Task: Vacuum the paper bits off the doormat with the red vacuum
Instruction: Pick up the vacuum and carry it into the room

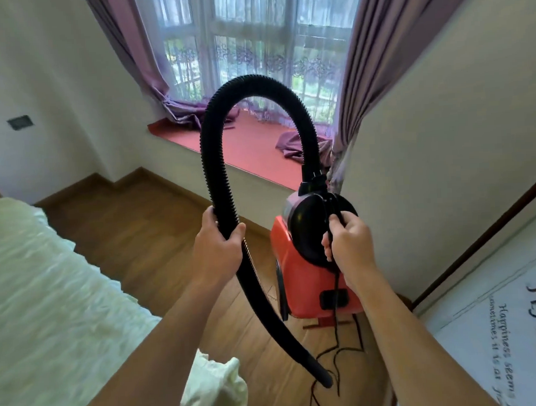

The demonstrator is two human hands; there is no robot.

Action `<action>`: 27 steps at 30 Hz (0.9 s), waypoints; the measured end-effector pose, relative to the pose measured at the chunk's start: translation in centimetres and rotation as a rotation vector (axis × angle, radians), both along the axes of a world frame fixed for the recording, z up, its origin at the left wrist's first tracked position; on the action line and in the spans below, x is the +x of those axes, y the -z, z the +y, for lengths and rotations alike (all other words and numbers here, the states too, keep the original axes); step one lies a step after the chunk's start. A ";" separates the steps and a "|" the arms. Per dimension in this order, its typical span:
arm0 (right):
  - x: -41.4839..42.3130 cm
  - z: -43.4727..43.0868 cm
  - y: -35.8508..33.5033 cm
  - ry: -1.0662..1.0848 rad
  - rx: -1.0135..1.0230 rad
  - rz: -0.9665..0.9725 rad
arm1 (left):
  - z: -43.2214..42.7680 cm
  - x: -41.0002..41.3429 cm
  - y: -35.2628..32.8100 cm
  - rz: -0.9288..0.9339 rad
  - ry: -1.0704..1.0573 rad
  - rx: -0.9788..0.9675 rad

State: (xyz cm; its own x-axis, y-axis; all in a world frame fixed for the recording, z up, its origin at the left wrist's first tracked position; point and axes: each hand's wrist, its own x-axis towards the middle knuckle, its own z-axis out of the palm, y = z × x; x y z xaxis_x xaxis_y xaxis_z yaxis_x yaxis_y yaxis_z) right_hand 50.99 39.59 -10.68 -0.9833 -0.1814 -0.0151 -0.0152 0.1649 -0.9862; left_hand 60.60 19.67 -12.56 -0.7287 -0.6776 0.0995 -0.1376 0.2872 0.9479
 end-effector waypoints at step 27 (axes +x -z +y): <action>17.5 -30.1 -7.9 -0.770 -0.178 -0.021 | -20.2 27.3 -8.0 -0.030 -0.781 -0.234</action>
State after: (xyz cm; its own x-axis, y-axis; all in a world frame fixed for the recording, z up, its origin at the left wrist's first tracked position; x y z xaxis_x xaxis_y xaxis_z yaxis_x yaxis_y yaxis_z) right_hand 68.51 9.48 -2.82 -0.5798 -0.8125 0.0612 -0.0421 -0.0451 -0.9981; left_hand 87.85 -0.53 -4.60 -0.0595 -0.9553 0.2895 -0.4047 0.2882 0.8679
